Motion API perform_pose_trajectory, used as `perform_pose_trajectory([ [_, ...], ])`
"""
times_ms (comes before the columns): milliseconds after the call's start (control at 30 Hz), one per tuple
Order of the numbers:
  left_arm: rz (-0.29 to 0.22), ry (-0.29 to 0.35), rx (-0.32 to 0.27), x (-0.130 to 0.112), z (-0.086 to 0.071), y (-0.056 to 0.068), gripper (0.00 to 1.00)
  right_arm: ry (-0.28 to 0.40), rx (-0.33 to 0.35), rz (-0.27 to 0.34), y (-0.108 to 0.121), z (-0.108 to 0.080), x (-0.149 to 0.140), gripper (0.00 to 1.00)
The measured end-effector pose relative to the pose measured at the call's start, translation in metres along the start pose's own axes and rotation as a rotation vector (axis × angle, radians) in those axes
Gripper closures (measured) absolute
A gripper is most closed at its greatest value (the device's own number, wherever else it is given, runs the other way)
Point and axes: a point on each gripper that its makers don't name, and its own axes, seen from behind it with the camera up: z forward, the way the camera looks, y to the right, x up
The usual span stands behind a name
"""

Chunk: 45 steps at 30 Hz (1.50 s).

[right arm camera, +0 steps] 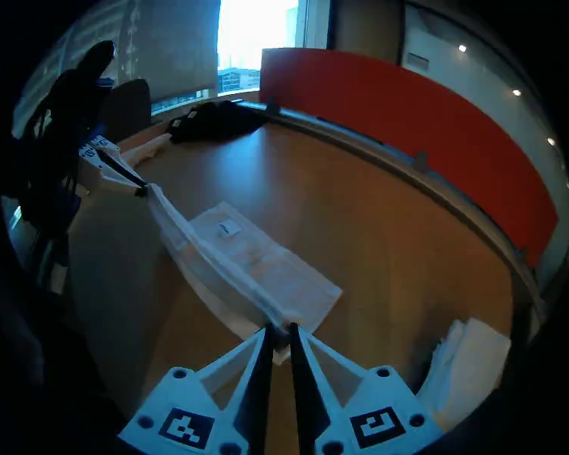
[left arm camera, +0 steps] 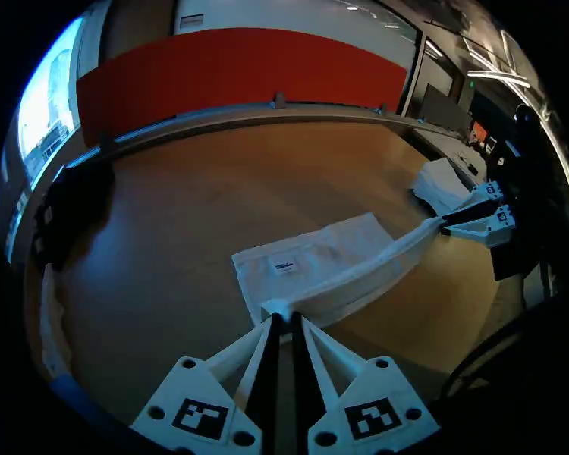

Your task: Fold towel

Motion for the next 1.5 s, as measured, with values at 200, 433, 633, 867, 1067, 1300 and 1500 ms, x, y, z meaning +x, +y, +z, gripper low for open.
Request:
perform_pose_trajectory([
  [200, -0.001, 0.003, 0.003, 0.002, 0.004, -0.001, 0.89, -0.009, 0.002, -0.007, 0.003, 0.004, -0.002, 0.85],
  [433, 0.001, 0.004, 0.016, 0.007, 0.018, -0.007, 0.89, -0.010, -0.005, -0.005, 0.014, 0.017, 0.000, 0.85],
  [633, 0.004, 0.000, 0.029, 0.011, 0.033, -0.013, 0.89, -0.011, -0.012, -0.005, 0.023, 0.026, 0.002, 0.85],
  [867, 0.006, -0.010, 0.041, 0.012, 0.048, -0.019, 0.89, -0.002, -0.014, 0.018, 0.031, 0.036, 0.004, 0.85],
  [1067, 0.004, -0.011, 0.042, 0.010, 0.053, -0.019, 0.89, -0.005, -0.015, 0.028, 0.033, 0.040, 0.001, 0.85],
  [1300, -0.001, -0.017, 0.049, 0.004, 0.063, -0.022, 0.89, -0.010, -0.024, 0.045, 0.035, 0.051, -0.006, 0.84],
  [1500, -0.002, -0.018, 0.062, -0.001, 0.079, -0.026, 0.89, -0.014, -0.039, 0.056, 0.037, 0.065, -0.014, 0.84],
])
